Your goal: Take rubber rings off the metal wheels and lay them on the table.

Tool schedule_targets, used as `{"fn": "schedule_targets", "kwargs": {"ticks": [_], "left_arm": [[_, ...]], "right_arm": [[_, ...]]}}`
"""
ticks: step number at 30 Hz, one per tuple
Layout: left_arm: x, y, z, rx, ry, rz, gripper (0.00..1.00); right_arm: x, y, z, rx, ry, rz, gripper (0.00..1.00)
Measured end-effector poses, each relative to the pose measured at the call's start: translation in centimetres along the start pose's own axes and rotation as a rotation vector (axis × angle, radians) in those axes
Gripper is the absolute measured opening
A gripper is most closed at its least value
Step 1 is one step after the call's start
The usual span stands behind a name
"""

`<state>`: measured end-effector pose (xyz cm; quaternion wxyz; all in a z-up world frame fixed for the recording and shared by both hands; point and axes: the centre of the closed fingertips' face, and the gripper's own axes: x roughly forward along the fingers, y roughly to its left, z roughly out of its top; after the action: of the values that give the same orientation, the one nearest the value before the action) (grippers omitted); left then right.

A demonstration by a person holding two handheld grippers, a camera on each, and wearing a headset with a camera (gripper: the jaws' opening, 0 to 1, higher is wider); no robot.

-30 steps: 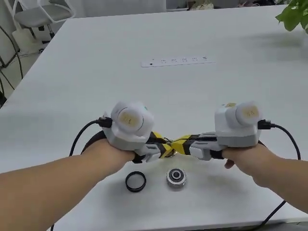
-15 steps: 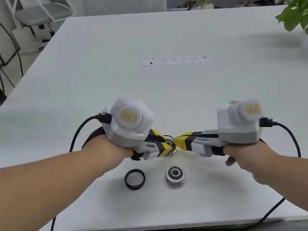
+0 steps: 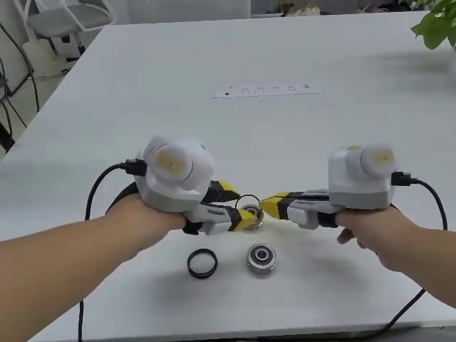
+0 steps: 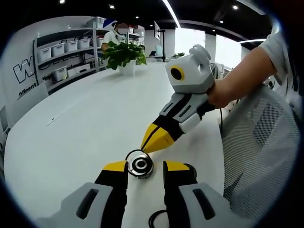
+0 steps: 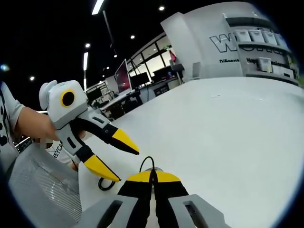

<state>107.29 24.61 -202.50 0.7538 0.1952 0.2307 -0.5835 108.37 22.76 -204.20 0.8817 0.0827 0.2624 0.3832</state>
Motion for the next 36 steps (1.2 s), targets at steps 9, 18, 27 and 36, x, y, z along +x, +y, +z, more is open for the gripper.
{"fn": "schedule_targets", "kwargs": {"ticks": [9,18,27,36], "left_arm": [[-3.2,-0.6,0.4,-0.005,-0.045,0.004,0.36],[-5.7,-0.8,0.3,-0.028,-0.081,0.021,0.43],[-8.2,-1.5,-0.5,-0.005,-0.083,0.035,0.48],[-10.9,-1.4,-1.4,-0.043,-0.104,0.069,0.54]], "right_arm": [[-0.1,0.6,0.4,0.002,-0.001,0.021,0.0],[0.0,1.7,0.8,0.0,0.0,0.045,0.0],[0.2,3.7,1.4,-0.006,-0.003,0.082,0.0],[0.9,5.4,0.9,-0.006,0.018,0.115,0.0]]}}
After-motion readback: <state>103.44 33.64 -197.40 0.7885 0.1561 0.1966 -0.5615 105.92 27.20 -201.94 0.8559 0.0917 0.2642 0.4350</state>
